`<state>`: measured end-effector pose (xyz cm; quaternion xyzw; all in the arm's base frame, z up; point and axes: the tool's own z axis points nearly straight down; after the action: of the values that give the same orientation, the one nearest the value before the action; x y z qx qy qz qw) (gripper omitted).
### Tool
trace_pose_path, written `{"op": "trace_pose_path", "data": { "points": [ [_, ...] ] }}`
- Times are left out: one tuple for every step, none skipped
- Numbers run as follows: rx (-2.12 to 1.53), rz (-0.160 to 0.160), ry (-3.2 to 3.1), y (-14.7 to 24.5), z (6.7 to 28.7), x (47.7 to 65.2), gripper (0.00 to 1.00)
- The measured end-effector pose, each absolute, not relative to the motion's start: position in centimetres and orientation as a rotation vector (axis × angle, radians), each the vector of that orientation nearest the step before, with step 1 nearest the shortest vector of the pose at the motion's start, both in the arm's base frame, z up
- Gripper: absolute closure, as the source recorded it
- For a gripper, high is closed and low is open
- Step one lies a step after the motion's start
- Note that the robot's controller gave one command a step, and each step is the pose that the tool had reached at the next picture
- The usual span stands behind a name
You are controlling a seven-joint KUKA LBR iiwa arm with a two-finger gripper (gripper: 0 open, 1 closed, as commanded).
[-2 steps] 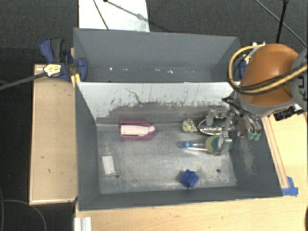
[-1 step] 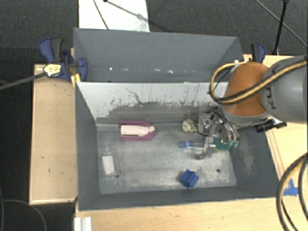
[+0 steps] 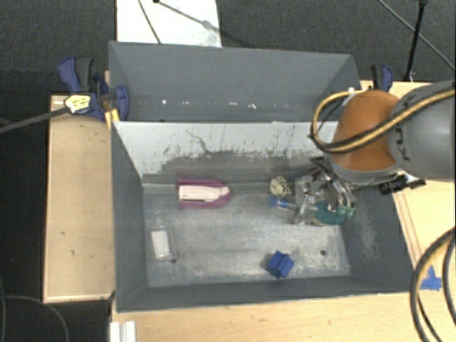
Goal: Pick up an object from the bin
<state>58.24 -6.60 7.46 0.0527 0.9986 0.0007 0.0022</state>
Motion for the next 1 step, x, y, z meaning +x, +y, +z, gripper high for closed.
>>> {"op": "trace_pose_path", "data": {
  "points": [
    [0.139, -0.002, 3.126, -8.15, 25.71, 57.98, 1.00]
  ]
}}
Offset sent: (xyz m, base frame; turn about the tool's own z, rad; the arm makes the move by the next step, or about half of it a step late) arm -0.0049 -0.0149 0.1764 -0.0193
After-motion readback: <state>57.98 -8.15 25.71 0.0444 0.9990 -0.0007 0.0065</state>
